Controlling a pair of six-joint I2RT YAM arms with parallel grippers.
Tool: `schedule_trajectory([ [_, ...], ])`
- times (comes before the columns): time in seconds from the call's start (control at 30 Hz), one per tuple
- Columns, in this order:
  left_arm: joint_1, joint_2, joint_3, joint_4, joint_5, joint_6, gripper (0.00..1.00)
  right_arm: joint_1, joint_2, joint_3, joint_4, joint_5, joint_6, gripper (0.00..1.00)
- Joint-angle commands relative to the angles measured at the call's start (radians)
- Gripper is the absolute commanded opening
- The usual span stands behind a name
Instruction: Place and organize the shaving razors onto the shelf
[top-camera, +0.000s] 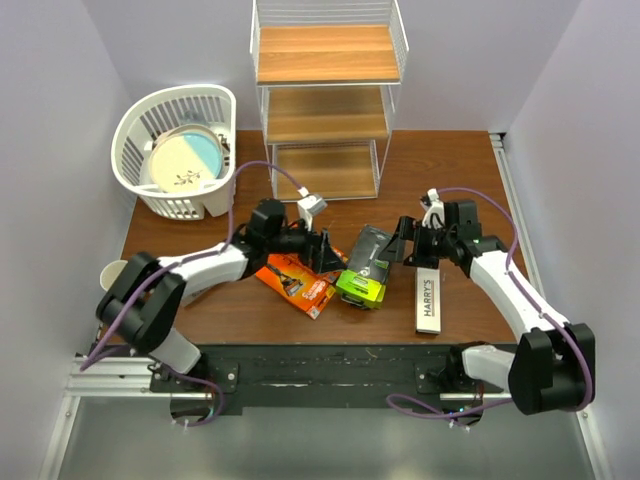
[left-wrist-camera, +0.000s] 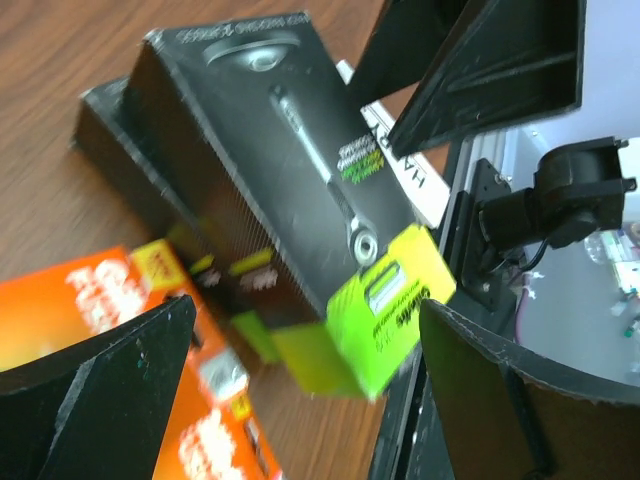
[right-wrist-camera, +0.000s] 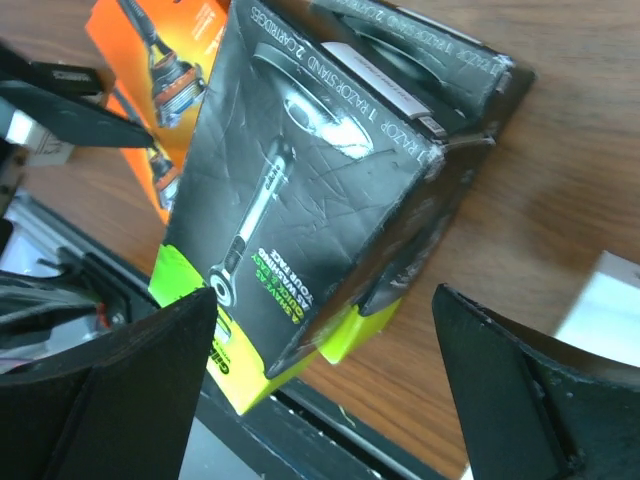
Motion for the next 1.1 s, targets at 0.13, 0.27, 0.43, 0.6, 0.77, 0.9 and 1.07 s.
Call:
schedule_trajectory([
  [0.13, -0.05, 0.206, 0.163, 0.148, 0.03, -0.169, 1.0, 0.0, 0.068, -0.044, 0.215, -0.118, 0.103, 0.75],
  [0.27, -0.05, 0.246, 0.178, 0.136, 0.036, -0.183, 0.99, 0.0, 0.111, -0.055, 0.284, -0.155, 0.137, 0.66],
  [0.43, -0.05, 0.238, 0.129, 0.176, 0.04, -0.225, 0.97, 0.003, 0.191, -0.054, 0.361, -0.221, 0.194, 0.59],
  [0.6, -0.049, 0.223, 0.077, 0.24, 0.033, -0.252, 0.9, 0.023, 0.232, -0.047, 0.407, -0.243, 0.222, 0.57],
  [0.77, -0.024, 0.208, 0.051, 0.273, -0.054, -0.315, 0.79, 0.062, 0.252, -0.034, 0.45, -0.264, 0.238, 0.57],
  [0.9, 0.046, 0.17, 0.045, 0.279, -0.105, -0.323, 0.63, 0.092, 0.271, -0.003, 0.453, -0.247, 0.226, 0.56],
  [1.07, 0.129, 0.134, 0.077, 0.241, -0.113, -0.277, 0.53, 0.15, 0.338, 0.096, 0.459, -0.2, 0.211, 0.54],
])
